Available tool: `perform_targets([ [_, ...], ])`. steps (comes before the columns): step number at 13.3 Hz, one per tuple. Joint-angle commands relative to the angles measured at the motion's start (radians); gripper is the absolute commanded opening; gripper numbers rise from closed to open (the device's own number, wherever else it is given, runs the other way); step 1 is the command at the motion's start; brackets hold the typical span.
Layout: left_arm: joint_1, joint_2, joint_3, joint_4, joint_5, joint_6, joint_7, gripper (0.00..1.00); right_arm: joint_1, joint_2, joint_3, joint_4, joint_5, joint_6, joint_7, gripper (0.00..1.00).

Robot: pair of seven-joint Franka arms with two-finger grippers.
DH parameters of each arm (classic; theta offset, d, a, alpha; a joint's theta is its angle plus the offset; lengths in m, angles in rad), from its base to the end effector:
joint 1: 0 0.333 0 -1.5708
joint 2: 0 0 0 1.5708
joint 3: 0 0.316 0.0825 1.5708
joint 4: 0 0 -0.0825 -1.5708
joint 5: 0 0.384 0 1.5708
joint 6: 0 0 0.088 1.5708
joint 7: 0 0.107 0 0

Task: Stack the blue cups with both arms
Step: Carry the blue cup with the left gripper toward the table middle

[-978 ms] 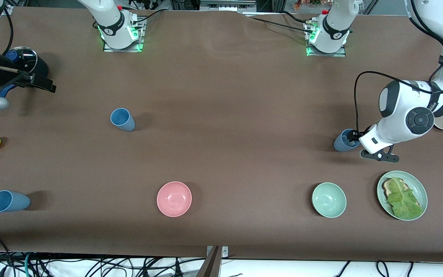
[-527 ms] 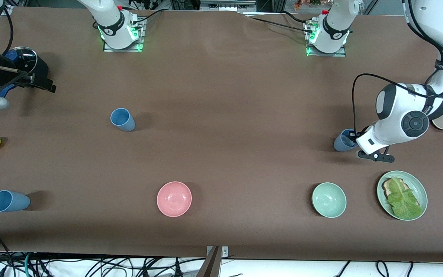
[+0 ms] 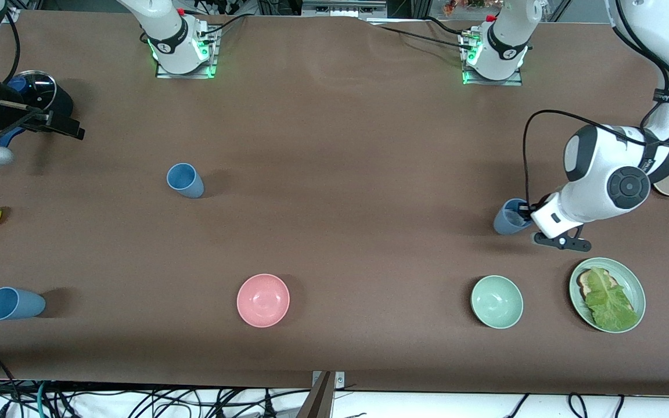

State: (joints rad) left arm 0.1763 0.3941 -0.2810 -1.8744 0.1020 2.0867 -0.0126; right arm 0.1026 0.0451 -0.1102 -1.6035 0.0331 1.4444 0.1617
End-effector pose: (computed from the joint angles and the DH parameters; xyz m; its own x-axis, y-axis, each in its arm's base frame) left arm 0.6106 -0.0503 0.2969 0.9769 -0.1380 -0.1630 -0.1356 -0.9904 0.0254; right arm 0.5503 0.0010 0.5749 0.9649 -0.1650 -0.2043 -0.1676 -0.9858 0.0049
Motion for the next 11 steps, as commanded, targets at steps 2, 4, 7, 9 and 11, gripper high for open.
perform_targets([
  [2, -0.163, 0.002, -0.032, 0.066, -0.054, -0.059, -0.231, 0.0, -0.006, 0.007, 0.001, 0.017, 0.007, -0.016, 0.012, 1.0],
  [4, -0.289, 0.049, -0.03, 0.131, -0.172, -0.053, -0.379, 0.0, -0.009, 0.007, -0.002, 0.017, 0.007, -0.018, 0.012, 1.0],
  [7, -0.444, 0.143, -0.03, 0.248, -0.194, -0.05, -0.643, 0.0, -0.009, 0.012, -0.022, 0.017, 0.007, -0.018, 0.012, 1.0],
  [9, -0.521, 0.178, -0.03, 0.254, -0.197, -0.033, -0.707, 0.0, -0.009, 0.012, -0.022, 0.016, 0.011, -0.001, 0.012, 1.0],
  [11, -0.555, 0.232, -0.03, 0.256, -0.189, 0.022, -0.725, 0.0, -0.006, 0.015, -0.022, 0.017, 0.007, -0.019, 0.01, 1.0],
])
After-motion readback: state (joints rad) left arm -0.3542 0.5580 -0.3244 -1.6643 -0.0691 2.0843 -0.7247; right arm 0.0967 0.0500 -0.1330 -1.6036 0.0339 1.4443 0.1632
